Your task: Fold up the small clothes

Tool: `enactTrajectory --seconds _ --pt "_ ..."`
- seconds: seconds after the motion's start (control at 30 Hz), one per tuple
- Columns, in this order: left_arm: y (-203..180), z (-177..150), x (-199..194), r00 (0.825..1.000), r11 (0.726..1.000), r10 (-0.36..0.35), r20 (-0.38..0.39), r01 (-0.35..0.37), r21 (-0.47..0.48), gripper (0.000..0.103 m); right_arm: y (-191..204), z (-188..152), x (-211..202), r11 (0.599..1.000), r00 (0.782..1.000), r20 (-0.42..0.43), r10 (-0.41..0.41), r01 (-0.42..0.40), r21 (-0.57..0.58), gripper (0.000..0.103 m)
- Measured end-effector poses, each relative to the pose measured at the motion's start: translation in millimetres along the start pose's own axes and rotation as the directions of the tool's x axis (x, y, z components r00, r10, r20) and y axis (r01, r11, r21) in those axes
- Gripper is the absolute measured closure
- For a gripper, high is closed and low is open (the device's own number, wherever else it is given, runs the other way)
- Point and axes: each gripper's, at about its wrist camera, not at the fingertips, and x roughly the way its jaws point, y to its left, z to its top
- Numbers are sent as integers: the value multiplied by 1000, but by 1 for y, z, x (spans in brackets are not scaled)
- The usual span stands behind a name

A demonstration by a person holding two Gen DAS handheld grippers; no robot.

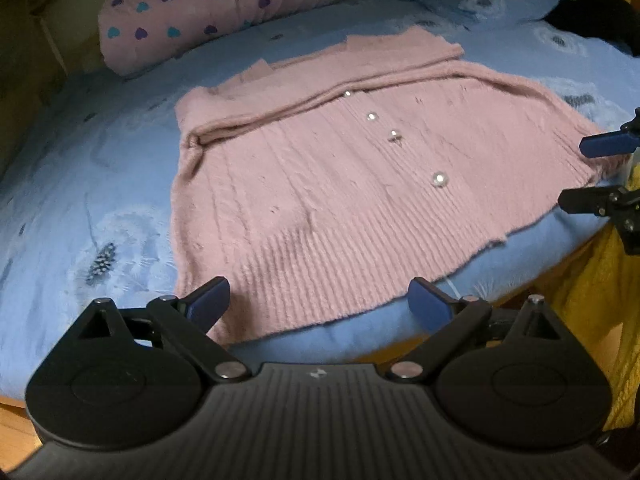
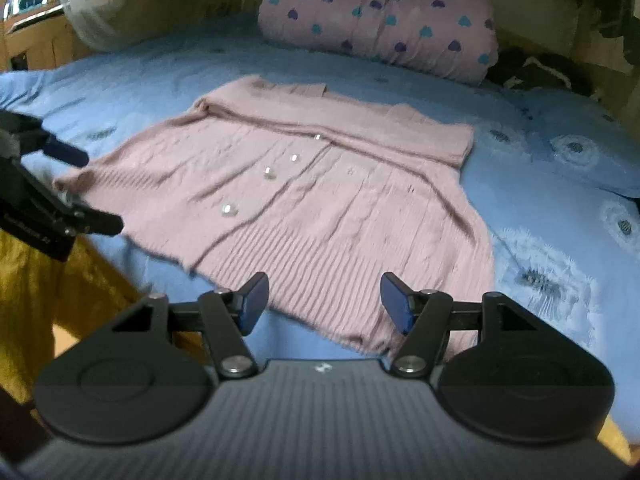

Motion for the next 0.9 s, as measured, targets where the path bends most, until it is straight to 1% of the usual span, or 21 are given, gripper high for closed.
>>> enactTrajectory --seconds 0.1,0.17,0.23,0.4,0.47,0.53,0.6,0.67,0.8,0.9 --pt "-4 -2 8 1000 1000 -14 -22 14 1 5 5 -5 2 999 1000 -23 3 -4 -39 40" --pt "-6 -4 13 1000 1000 -2 -27 2 11 5 8 -8 5 998 999 -39 -3 1 -64 39" --pt "-7 -4 17 1000 1000 5 -24 -5 11 3 10 -9 10 996 998 -57 -25 20 -83 39" --pt "-5 -2 19 1000 1000 22 1 -22 6 1 11 -7 18 995 997 -46 -56 51 -90 39" --pt "-5 0 19 999 999 48 15 -48 5 1 12 -6 21 992 996 -33 -88 85 -99 39" --pt "-5 3 20 995 995 98 29 -98 12 1 14 -6 23 986 992 -21 -124 121 -118 40" --pt "-6 7 25 986 985 166 33 -167 35 1 15 -6 24 981 989 -12 -146 143 -135 40" --pt "-6 9 33 977 976 209 33 -210 59 1 17 -6 26 975 986 -3 -166 163 -153 40" --pt "2 12 40 977 978 209 37 -210 19 1 16 -6 30 973 983 9 -184 183 -139 40" --pt "3 8 41 975 977 213 65 -214 15 3 10 -6 31 974 979 16 -202 203 -100 40"
